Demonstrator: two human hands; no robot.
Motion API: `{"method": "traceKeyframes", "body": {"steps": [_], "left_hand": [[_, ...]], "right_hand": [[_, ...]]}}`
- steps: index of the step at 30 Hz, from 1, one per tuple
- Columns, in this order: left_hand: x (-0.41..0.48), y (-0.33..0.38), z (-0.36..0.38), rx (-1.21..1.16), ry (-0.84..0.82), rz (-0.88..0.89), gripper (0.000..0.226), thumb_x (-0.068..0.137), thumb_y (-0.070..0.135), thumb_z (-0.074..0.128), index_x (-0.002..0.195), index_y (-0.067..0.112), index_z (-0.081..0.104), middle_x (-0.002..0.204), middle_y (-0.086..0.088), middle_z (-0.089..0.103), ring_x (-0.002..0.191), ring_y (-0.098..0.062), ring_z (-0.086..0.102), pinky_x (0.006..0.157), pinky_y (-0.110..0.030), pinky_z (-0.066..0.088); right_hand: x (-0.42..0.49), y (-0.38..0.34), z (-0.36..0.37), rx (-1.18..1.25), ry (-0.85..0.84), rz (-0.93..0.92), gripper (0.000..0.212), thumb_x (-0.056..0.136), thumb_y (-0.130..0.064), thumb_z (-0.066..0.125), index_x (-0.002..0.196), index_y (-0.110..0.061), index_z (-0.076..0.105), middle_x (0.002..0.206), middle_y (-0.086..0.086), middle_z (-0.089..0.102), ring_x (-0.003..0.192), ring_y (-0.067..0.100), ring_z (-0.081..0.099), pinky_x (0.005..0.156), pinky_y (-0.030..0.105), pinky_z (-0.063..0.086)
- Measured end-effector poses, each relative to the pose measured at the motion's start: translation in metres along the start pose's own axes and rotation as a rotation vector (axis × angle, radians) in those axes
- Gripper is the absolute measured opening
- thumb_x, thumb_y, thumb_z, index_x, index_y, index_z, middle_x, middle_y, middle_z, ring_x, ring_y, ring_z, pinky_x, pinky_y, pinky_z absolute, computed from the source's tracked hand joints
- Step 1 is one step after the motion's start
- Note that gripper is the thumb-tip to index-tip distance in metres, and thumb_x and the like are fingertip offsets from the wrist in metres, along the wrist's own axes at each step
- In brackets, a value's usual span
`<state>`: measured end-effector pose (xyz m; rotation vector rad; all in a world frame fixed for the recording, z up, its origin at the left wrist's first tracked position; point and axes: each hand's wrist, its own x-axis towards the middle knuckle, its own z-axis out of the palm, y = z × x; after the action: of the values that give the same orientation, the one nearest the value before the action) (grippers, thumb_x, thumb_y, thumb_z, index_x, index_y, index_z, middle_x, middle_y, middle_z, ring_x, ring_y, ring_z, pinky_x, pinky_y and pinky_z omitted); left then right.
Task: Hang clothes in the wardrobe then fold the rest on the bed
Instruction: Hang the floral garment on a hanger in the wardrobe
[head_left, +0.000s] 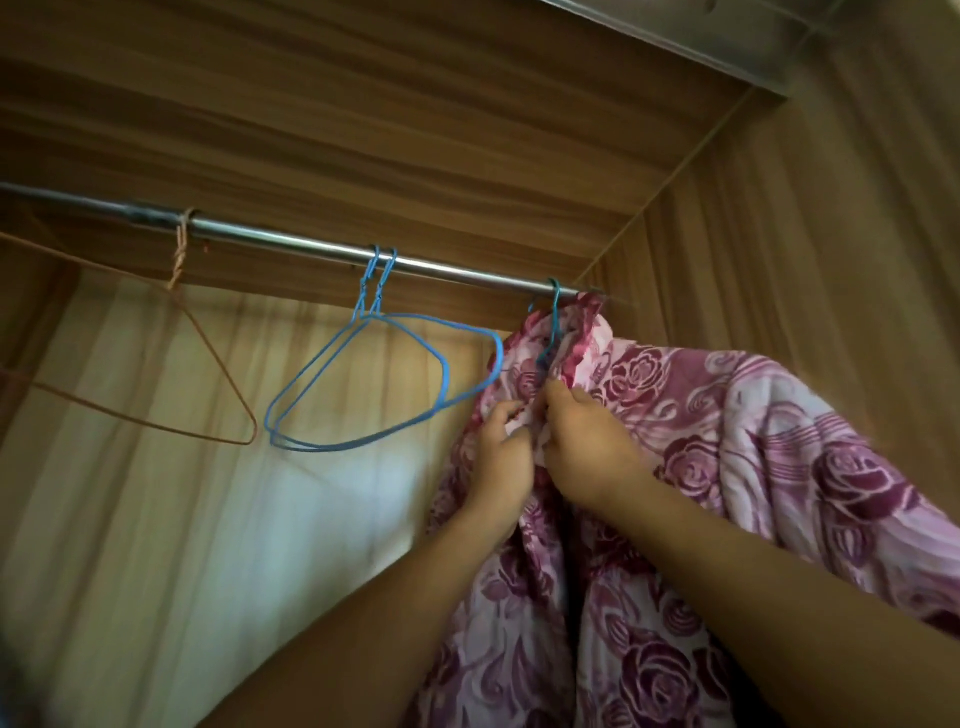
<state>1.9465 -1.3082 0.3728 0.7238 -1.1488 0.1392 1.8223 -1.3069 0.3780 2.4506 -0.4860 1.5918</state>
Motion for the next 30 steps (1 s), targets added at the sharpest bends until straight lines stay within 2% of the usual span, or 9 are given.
{"method": "traceKeyframes", "body": {"steps": [5,8,10,13,16,20,23,27,30], "left_hand": [[-0.018,-0.007,-0.019,0.068,-0.025,0.002,0.036,0.094,-0.01,0.048,0.114,0.017,0.062,0.1,0.0,0.07,0.079,-0.003,0.067,0.07,-0.017,0.052],[-0.021,-0.008,-0.028,0.14,-0.047,0.042,0.036,0.098,-0.001,0.053,0.113,0.032,0.059,0.103,0.022,0.067,0.086,0.011,0.066,0.071,-0.008,0.048],[-0.025,-0.007,-0.033,0.249,-0.073,0.079,0.031,0.099,0.003,0.056,0.123,0.023,0.06,0.111,0.033,0.062,0.1,0.022,0.058,0.082,-0.003,0.045],[-0.03,0.0,-0.043,0.411,-0.128,0.073,0.049,0.096,-0.001,0.053,0.142,0.013,0.051,0.139,0.003,0.058,0.13,-0.006,0.053,0.111,-0.032,0.042],[-0.039,0.014,-0.052,0.461,-0.179,0.131,0.055,0.095,0.001,0.054,0.146,0.02,0.047,0.147,0.0,0.054,0.138,-0.015,0.048,0.117,-0.042,0.035],[-0.056,0.031,-0.065,0.436,-0.193,0.121,0.042,0.098,0.006,0.057,0.126,0.037,0.055,0.128,-0.002,0.067,0.118,-0.016,0.065,0.103,-0.039,0.049],[-0.065,0.039,-0.081,0.428,-0.205,0.068,0.042,0.099,0.007,0.057,0.135,0.027,0.054,0.119,0.001,0.07,0.109,-0.016,0.068,0.098,-0.039,0.054],[-0.081,0.054,-0.096,0.53,-0.234,0.001,0.038,0.098,0.011,0.057,0.125,0.038,0.056,0.101,0.02,0.067,0.094,-0.002,0.066,0.092,-0.034,0.056],[-0.095,0.066,-0.108,0.66,-0.268,-0.035,0.028,0.096,0.015,0.058,0.108,0.04,0.059,0.087,0.03,0.067,0.079,0.013,0.063,0.074,-0.015,0.053]], "right_hand": [[-0.021,0.01,0.018,0.118,-0.041,-0.036,0.025,0.086,-0.011,0.057,0.109,-0.017,0.049,0.109,0.01,0.057,0.1,0.031,0.057,0.085,0.044,0.047],[-0.02,0.012,0.015,0.112,-0.076,-0.037,0.032,0.087,-0.011,0.056,0.118,-0.015,0.051,0.114,0.01,0.057,0.105,0.031,0.057,0.089,0.044,0.047],[-0.021,0.012,0.014,0.063,-0.127,-0.024,0.039,0.091,-0.015,0.054,0.13,-0.016,0.048,0.121,0.011,0.054,0.111,0.033,0.056,0.092,0.043,0.047],[-0.033,0.004,0.019,-0.046,-0.013,-0.014,0.05,0.094,-0.023,0.053,0.143,-0.022,0.04,0.123,0.009,0.046,0.114,0.035,0.052,0.091,0.044,0.048],[-0.048,-0.015,0.024,-0.052,0.242,-0.002,0.06,0.09,-0.024,0.059,0.148,-0.022,0.043,0.14,0.02,0.038,0.131,0.04,0.038,0.105,0.049,0.04],[-0.053,-0.037,0.017,0.098,0.341,0.034,0.059,0.09,-0.025,0.065,0.146,-0.02,0.049,0.158,0.026,0.021,0.147,0.039,0.02,0.117,0.052,0.026],[-0.056,-0.05,0.007,0.134,0.382,0.026,0.054,0.089,-0.024,0.066,0.141,-0.019,0.053,0.157,0.021,0.022,0.145,0.037,0.022,0.114,0.052,0.027],[-0.056,-0.061,-0.005,0.215,0.544,-0.048,0.035,0.094,-0.018,0.063,0.129,-0.014,0.063,0.13,0.012,0.044,0.122,0.029,0.041,0.101,0.046,0.035],[-0.051,-0.077,-0.012,0.527,0.524,-0.127,0.022,0.103,-0.015,0.051,0.121,-0.013,0.065,0.111,0.002,0.057,0.102,0.011,0.051,0.088,0.027,0.041]]}}
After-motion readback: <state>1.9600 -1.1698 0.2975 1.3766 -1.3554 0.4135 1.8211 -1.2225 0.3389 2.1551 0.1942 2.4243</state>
